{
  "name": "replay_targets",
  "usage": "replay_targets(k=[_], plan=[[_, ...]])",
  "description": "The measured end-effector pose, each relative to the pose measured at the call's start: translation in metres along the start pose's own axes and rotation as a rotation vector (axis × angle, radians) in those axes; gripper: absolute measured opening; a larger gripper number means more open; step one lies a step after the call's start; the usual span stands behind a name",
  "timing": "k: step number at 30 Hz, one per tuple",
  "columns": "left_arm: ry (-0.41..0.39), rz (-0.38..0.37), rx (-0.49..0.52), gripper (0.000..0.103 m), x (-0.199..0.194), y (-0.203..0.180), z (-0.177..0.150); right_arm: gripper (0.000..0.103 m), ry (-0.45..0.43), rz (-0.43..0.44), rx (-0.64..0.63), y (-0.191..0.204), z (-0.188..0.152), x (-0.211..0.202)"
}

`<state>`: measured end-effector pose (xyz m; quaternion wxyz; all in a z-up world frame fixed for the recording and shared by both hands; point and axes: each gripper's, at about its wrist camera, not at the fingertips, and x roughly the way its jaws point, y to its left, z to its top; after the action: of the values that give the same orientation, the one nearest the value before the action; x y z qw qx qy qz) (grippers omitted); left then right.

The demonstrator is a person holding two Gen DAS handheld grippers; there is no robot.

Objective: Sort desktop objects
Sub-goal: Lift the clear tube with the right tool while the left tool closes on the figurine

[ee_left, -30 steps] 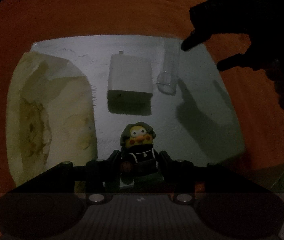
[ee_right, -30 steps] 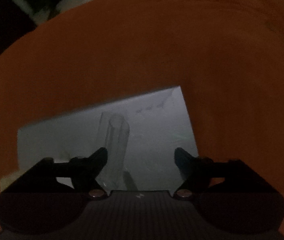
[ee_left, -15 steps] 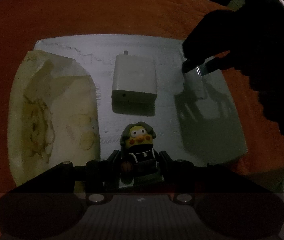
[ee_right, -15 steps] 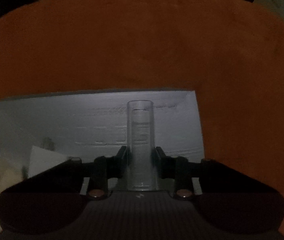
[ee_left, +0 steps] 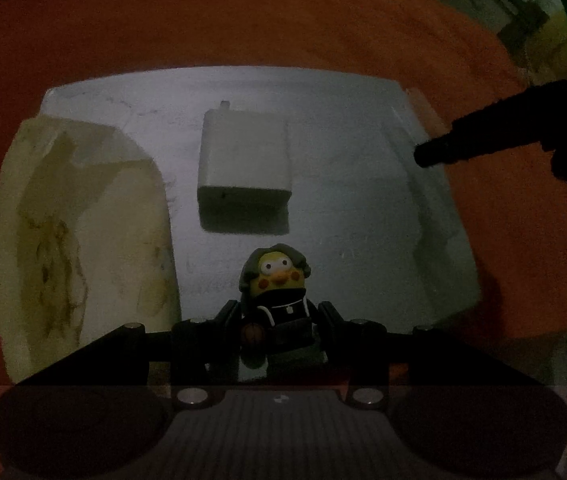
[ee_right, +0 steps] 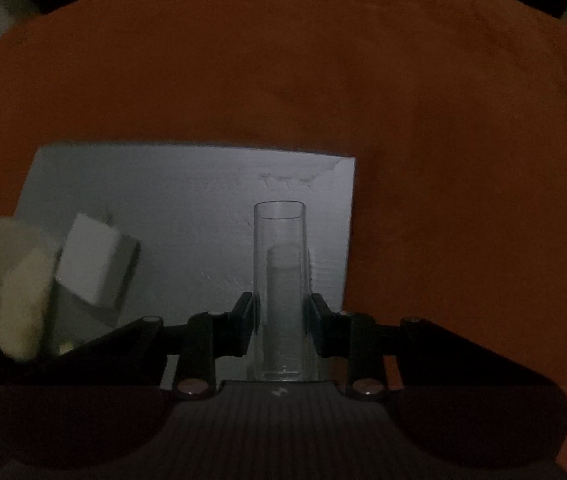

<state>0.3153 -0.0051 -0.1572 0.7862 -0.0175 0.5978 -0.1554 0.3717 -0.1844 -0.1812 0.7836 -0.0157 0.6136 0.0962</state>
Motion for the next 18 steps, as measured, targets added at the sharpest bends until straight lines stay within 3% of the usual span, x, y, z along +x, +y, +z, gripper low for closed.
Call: replay_targets(k=[11, 16, 17, 18], plan=[[0.009, -0.002, 0.001, 0.037, -0.010, 0.004, 0.002, 0.033, 0.030, -0.012, -0.056, 0.016, -0.012, 0.003], [0.013, -0.002, -0.010, 0.040, -0.007, -0.003, 0.005, 0.060, 0.039, -0.002, -0.004, 0.012, -0.012, 0.003], [0.013, 0.001, -0.009, 0.047, -0.007, -0.003, 0.005, 0.070, 0.040, -0.005, 0.003, 0.011, -0.013, 0.002], [0.014, 0.004, -0.011, 0.051, -0.007, -0.004, 0.006, 0.072, 0.037, -0.005, 0.014, 0.009, -0.012, 0.003]])
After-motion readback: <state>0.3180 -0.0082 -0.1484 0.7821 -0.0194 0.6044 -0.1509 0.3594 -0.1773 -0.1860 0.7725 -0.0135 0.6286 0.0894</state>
